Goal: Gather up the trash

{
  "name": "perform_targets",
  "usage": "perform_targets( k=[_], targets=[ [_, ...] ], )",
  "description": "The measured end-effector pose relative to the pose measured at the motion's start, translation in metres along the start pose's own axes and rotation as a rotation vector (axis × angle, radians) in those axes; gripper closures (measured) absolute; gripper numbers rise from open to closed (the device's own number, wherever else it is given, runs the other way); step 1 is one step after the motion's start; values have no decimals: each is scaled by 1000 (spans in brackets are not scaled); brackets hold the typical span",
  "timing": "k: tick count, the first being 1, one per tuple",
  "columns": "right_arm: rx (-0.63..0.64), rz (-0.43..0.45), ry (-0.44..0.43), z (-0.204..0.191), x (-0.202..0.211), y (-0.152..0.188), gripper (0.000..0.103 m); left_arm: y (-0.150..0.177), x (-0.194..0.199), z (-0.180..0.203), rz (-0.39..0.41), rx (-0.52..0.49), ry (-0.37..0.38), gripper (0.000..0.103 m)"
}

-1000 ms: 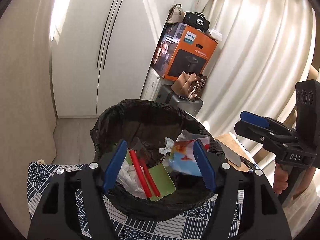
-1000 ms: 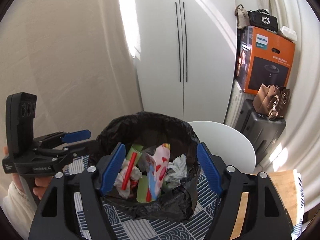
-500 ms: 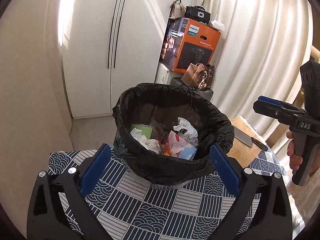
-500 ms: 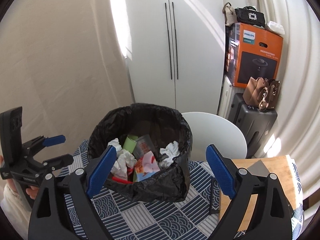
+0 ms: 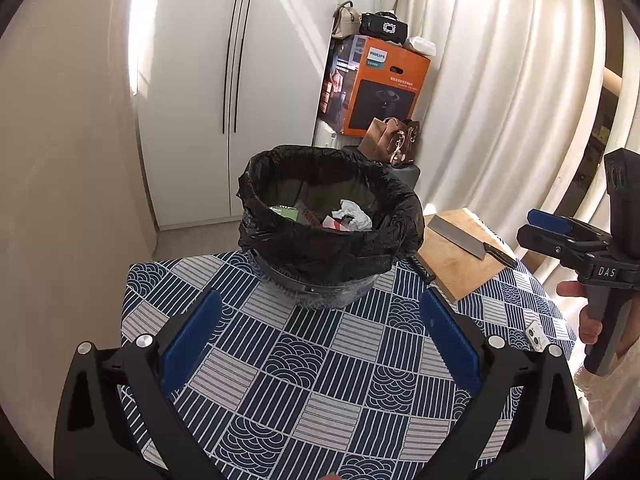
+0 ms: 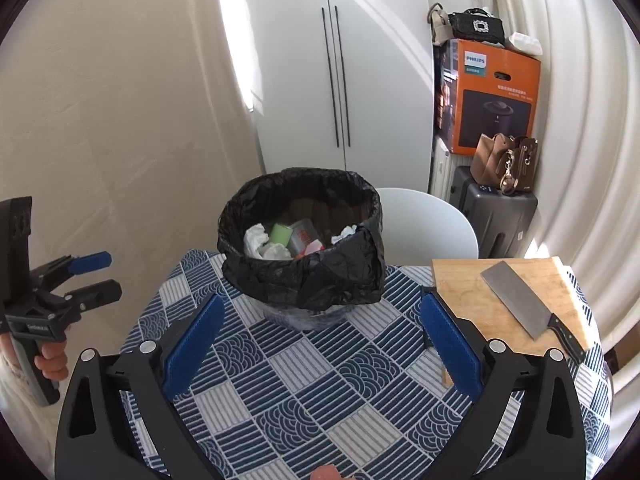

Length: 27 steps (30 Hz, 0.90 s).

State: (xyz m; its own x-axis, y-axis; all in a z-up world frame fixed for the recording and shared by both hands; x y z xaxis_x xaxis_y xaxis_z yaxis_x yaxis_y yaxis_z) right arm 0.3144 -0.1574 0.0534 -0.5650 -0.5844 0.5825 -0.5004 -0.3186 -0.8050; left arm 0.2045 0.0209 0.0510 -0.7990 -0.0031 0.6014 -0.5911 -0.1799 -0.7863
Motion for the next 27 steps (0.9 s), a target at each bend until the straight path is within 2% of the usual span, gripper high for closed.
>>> perform_targets(
  k=[4, 10, 15, 19, 23, 27],
  targets=[
    [4, -9, 27, -1, 18, 22, 8, 19, 15, 9, 8, -37, -20, 6],
    [11, -25, 36, -10, 36, 57, 8, 50, 22, 12, -45, -50, -23, 6],
    [-6, -30, 55, -20, 46, 83, 8, 70, 19, 9, -84, -67, 31, 6],
    [-40, -40, 116, -23, 53, 97, 8, 80, 11, 7, -116, -113, 80, 6],
    [-71, -30, 177, -29, 62, 102, 8, 83, 5, 2, -139, -155, 123, 6],
    [-106, -29, 184, -44, 67, 104, 8, 87, 6, -7, -173, -204, 146, 6]
  ],
)
Point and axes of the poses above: each gripper's, at about its wrist camera, not at the fingertips, and x roughly against the way its jaws point, z to its right, y to its underside, the point moved 7 cm from there along -x, roughly the way its jaws point
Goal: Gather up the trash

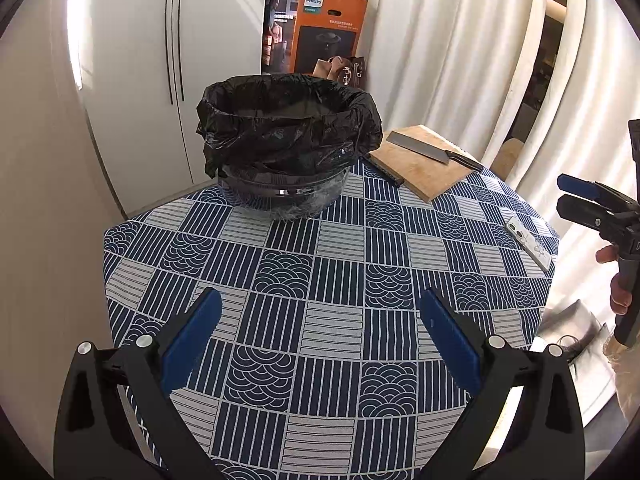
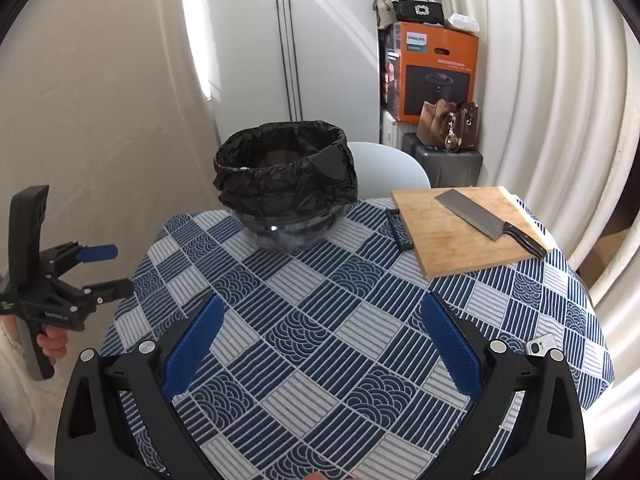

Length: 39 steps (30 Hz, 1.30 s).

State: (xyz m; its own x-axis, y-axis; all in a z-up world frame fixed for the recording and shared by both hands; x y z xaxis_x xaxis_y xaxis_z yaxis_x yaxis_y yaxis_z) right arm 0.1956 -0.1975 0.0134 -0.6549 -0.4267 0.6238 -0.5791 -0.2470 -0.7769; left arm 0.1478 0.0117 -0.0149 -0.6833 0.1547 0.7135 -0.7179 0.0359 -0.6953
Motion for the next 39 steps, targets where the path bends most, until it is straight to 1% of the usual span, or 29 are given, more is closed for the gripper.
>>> perform_targets(
  k=[2, 4, 8, 14, 19, 30, 32, 35, 39],
  targets=[
    [6, -1, 14, -9, 3, 3, 8, 1, 2, -4, -2, -38, -15, 6],
    [-2, 0, 24, -16, 5, 5, 8, 1, 2, -9, -10, -55, -15, 6],
    [-37, 8, 31, -27, 8, 9, 8, -1, 7, -13, -4, -88, 1, 6],
    [-55, 13, 50, -37, 8, 13, 8, -6, 13, -12, 15, -125, 49, 6],
    [-73, 24, 58, -38, 11, 10, 8, -7, 13, -10, 17, -158, 56, 6],
    [-79, 24, 57, -40, 11, 9, 8, -9, 16, -14, 22, -162, 50, 6],
    [-76, 20, 60, -42, 10, 9, 8, -9, 16, -13, 24, -168, 54, 6],
    [-66, 19, 64, -44, 9, 10, 8, -8, 16, -12, 28, -174, 84, 6],
    [-70, 8, 62, -46, 7, 13, 8, -7, 17, -9, 34, -186, 97, 6]
  ],
)
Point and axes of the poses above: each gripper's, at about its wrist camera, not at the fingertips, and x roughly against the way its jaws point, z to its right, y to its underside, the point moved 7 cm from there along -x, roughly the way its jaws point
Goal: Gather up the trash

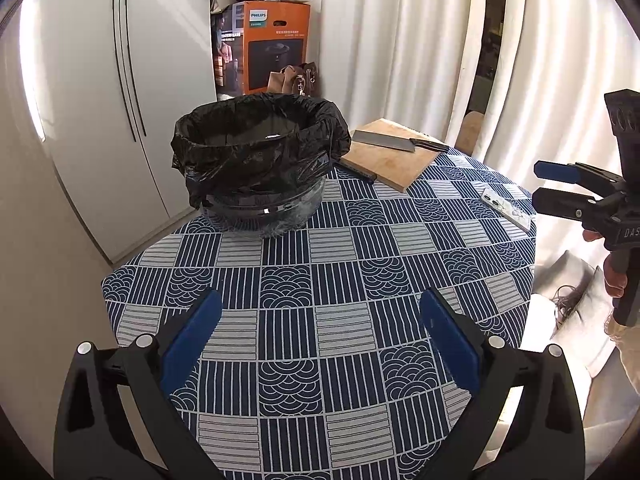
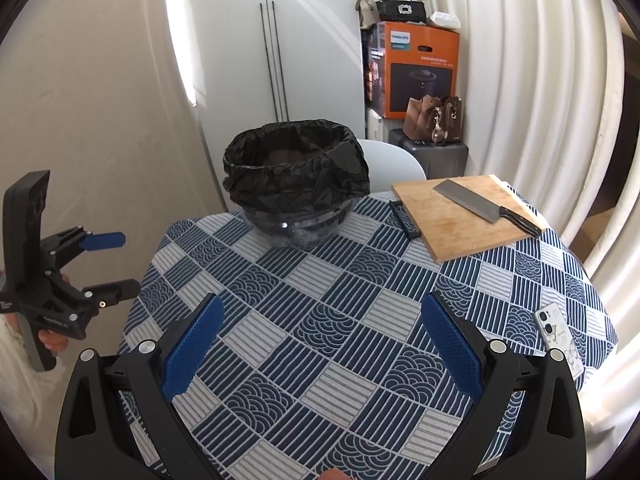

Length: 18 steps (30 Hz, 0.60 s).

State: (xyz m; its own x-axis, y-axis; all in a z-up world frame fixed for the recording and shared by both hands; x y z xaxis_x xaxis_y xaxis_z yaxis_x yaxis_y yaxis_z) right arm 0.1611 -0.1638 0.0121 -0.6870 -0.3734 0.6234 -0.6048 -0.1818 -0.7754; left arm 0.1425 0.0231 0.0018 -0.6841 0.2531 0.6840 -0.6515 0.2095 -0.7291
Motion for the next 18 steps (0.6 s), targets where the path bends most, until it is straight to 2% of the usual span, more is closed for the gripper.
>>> perform_targets(
  k=[18],
  targets=[
    [6, -6, 7, -10, 2, 2, 8, 5, 4, 4, 10, -36, 1, 6]
  ],
)
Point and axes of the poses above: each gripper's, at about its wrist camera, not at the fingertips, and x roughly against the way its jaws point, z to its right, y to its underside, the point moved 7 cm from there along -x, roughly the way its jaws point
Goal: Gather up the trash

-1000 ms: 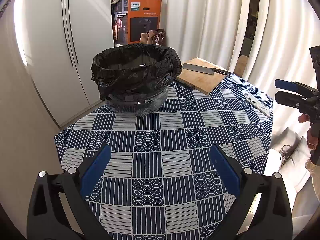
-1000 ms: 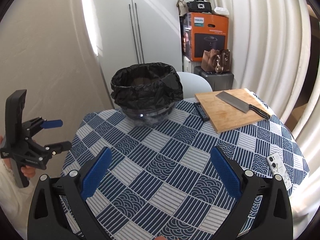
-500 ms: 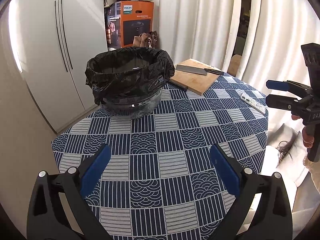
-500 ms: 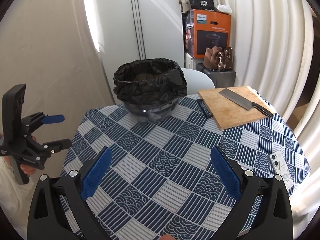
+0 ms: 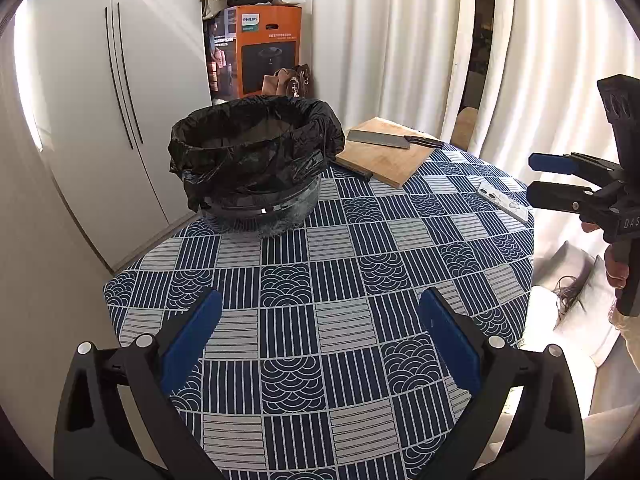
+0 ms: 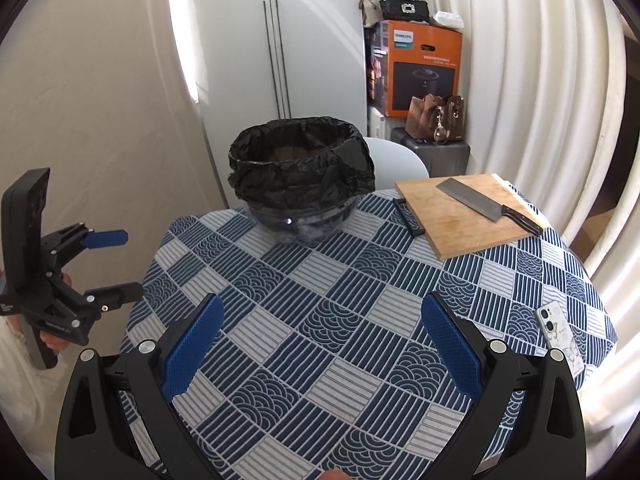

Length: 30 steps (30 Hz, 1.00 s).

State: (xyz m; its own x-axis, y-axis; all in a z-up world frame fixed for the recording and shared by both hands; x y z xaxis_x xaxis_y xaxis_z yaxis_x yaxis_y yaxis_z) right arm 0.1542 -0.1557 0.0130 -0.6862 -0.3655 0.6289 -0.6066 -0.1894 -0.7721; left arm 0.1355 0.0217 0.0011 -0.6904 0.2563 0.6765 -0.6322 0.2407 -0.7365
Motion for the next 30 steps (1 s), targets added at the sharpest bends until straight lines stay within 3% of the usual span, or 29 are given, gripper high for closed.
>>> perform_targets(
  k=[30],
  targets=[
    [7, -5, 29, 3, 3, 5, 8, 0, -2, 11, -3, -51, 17, 6]
  ],
)
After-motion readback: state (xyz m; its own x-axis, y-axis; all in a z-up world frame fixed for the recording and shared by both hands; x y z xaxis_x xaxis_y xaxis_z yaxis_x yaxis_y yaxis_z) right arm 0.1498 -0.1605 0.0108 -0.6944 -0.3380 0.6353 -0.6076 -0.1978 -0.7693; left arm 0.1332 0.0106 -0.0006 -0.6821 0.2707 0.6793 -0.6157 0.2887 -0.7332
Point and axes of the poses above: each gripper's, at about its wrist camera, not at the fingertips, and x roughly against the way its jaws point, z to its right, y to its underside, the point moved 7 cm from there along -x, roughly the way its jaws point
